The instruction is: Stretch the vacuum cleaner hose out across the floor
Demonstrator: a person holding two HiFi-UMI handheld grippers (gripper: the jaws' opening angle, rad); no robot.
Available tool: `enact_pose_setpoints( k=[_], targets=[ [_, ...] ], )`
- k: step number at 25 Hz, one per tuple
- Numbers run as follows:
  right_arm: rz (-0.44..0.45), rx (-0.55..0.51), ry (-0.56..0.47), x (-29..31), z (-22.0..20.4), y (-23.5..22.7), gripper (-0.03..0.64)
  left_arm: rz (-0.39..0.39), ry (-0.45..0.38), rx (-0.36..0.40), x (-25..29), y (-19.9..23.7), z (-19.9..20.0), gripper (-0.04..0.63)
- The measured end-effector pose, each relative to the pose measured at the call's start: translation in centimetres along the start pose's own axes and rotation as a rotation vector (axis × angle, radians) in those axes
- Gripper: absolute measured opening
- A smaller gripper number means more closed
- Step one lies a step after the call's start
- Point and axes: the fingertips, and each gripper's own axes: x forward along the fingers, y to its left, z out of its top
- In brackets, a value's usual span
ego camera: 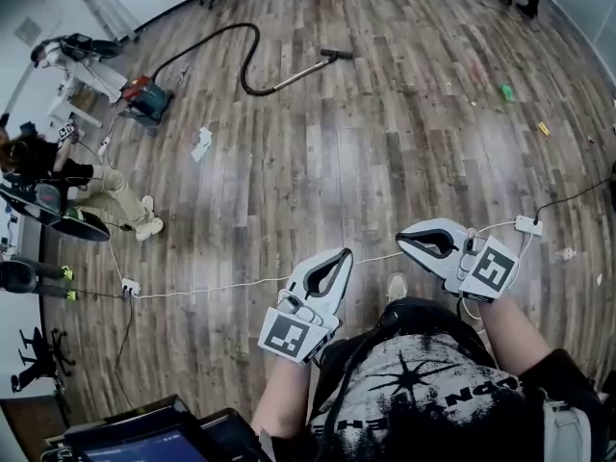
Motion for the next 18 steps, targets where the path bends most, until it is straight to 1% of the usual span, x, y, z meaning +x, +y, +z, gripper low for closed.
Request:
enact_pose_setpoints(
  k=[3, 5, 7, 9, 11, 15, 18],
  targets=[
    [0.01, -0.035, -0.01, -1.7, 0.0, -4.7, 0.006, 0.007, 0.015, 0.003, 4.3, 0.7, 0.7, 0.002],
    [0.004, -0.009, -0.003, -2.6, -0.7, -7.3, 0.006, 0.014, 0.022, 0.002, 6.7, 1.4, 0.7, 0.002],
    [0.004, 0.001, -0.018, -3.0, -0.8, -9.5, 0.006, 0.024, 0.03, 0.0, 8.6, 2.3, 0.8, 0.002],
    [0.014, 0.001, -0.04, -3.1, -0.7, -11.1, 0.005, 0.038, 0.033, -0.002, 10.2, 3.1, 0.9, 0.002],
    [0.013, 0.025, -0.037, -3.0, -0.9, -12.5, 0.005, 0.043, 0.039, -0.009, 11.6, 3.8, 1.0, 0.002],
    [0.013, 0.03, -0.046, -2.2, -0.9, -14.5, 0.006, 0.034, 0.055, -0.013, 13.6, 5.1, 0.7, 0.002],
    [-0.005, 0.057, -0.032, -1.0, -1.4, -16.6, 0.006, 0.027, 0.052, -0.019, 14.6, 6.9, 0.6, 0.002]
  ],
)
